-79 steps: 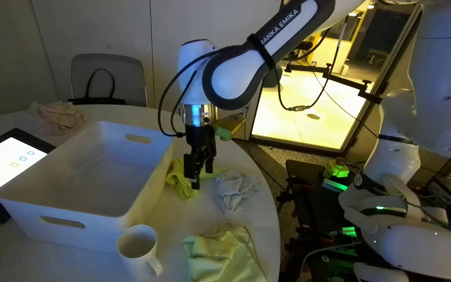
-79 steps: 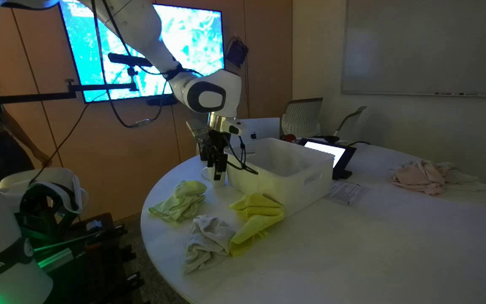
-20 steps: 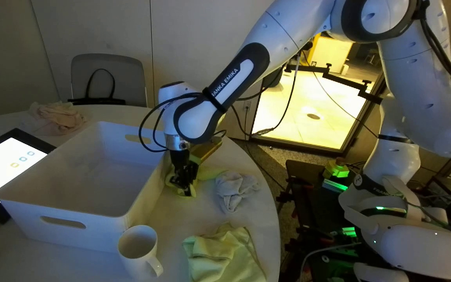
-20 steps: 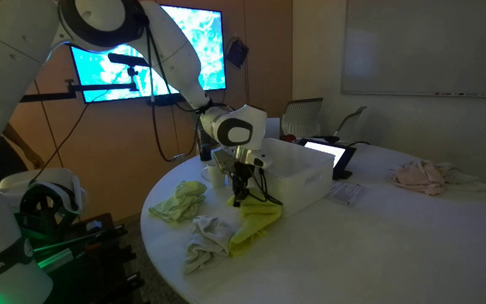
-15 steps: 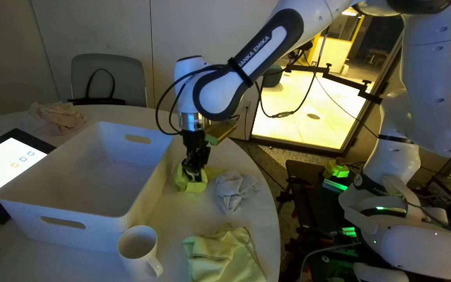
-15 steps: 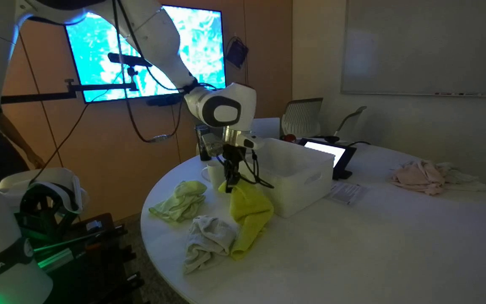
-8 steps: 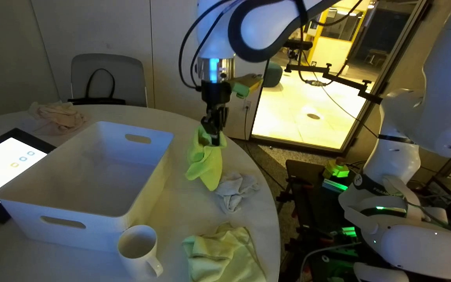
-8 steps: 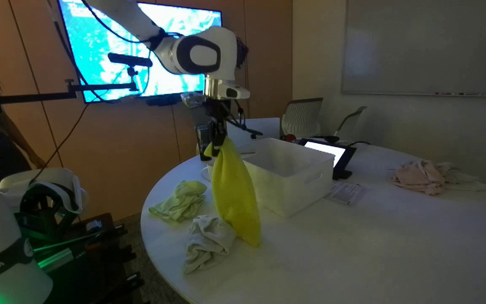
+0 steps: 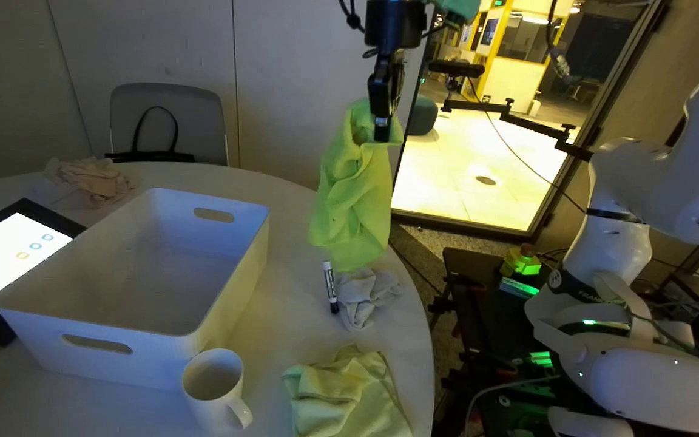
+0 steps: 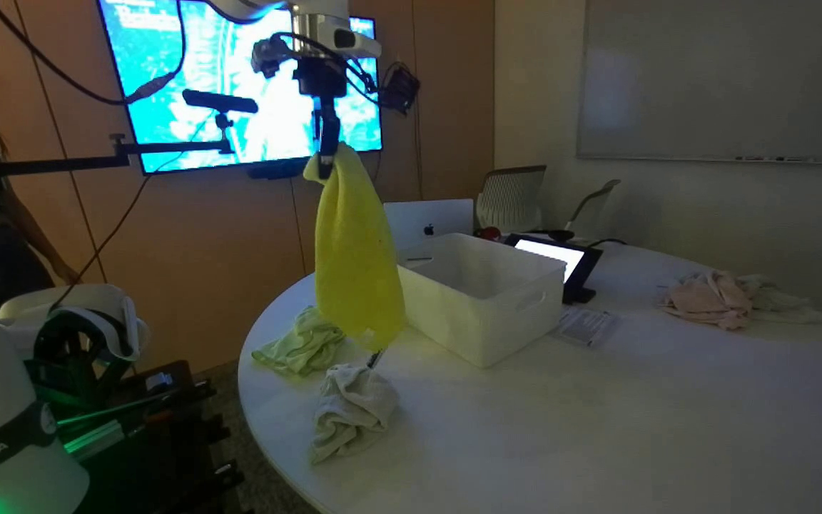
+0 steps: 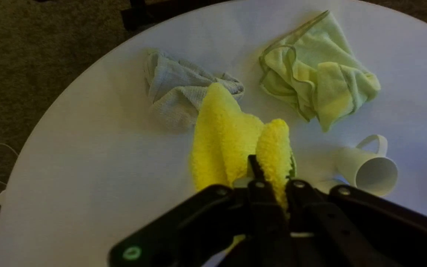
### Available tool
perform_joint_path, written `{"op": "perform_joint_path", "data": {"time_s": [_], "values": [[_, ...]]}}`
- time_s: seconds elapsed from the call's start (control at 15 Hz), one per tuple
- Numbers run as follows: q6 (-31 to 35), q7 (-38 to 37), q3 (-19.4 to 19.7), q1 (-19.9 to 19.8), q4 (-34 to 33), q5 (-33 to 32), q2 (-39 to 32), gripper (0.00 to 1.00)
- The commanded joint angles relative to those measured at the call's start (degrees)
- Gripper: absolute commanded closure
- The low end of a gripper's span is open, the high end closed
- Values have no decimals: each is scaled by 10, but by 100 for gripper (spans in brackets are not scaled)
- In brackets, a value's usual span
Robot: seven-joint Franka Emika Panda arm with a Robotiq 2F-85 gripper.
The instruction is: Put the cloths in the box, then put the marker and the yellow object in the cup
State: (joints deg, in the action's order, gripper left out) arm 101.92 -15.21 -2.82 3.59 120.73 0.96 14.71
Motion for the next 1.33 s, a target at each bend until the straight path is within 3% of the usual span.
{"op": "perform_joint_path", "data": {"time_s": [0.0,0.6,1.27], "values": [[-55,-2,-16,-4,-45,-9,18,98],[-110,-61,-32,-16,-175,-56,-28,98],[-95,-78,-43,9,-396,-137,-197,98]]}}
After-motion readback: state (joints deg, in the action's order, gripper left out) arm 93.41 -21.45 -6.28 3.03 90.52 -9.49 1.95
